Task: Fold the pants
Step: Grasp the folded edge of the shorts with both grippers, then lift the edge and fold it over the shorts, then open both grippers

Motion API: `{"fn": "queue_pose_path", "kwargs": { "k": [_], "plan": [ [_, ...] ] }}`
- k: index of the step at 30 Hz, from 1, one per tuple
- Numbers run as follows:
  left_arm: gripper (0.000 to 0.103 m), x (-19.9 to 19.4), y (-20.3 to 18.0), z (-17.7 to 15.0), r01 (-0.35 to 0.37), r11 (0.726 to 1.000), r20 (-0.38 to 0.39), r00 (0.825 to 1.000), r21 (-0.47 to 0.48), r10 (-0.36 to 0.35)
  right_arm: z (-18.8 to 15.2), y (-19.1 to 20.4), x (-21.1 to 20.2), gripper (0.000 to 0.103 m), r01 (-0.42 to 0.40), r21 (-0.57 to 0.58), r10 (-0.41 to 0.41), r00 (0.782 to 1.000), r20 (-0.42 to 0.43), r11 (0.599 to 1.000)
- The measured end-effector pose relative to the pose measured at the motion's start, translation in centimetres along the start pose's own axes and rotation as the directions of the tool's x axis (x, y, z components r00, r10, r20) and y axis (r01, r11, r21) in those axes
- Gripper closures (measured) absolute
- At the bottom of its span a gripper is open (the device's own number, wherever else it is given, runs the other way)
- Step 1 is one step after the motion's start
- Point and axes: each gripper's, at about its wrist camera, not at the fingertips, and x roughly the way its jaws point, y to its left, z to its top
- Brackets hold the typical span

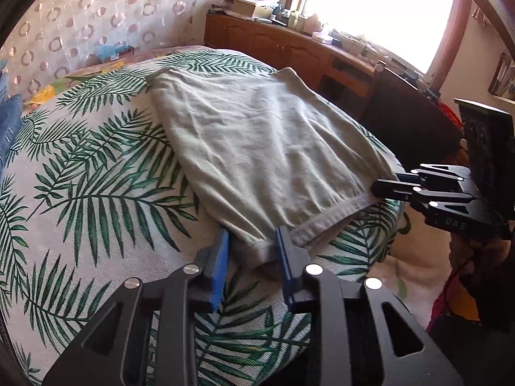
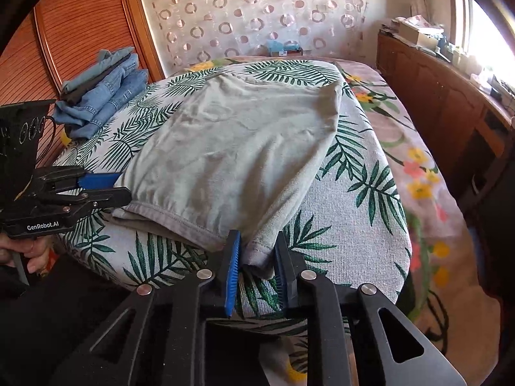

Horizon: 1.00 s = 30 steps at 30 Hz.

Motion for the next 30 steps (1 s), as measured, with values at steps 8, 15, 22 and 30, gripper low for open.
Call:
{"fn": "queue_pose_path", "kwargs": {
  "k": [8,15,22,30],
  "plan": [
    [0.094,-0.3,-0.4,-0.2,0.025,1.000,0.011,1.000,0.006,-0.025,-0.3,-0.1,-0.5,0.092,-0.021,0.036,0.020,0.999,0.038,0.999],
    [0.095,-3.2,-0.7,1.0,0.032,0.999,0.092,0.995,0.011,-0.033,0.4,0.4,-2.8,0.093,-0.042,0.024,0.039,0.995,0.092,0.999],
    [0.095,-6.1,-0.8,2.1,0.038,0.999,0.167,0.985,0.018,-0.040,1.3,0.8,-5.5,0.094,-0.062,0.002,0.061,0.987,0.152,0.998],
    [0.095,-7.8,-0.8,3.5,0.037,0.999,0.218,0.975,0.033,-0.043,1.4,0.8,-7.5,0.094,-0.071,-0.008,0.071,0.978,0.196,0.997]
  ]
}}
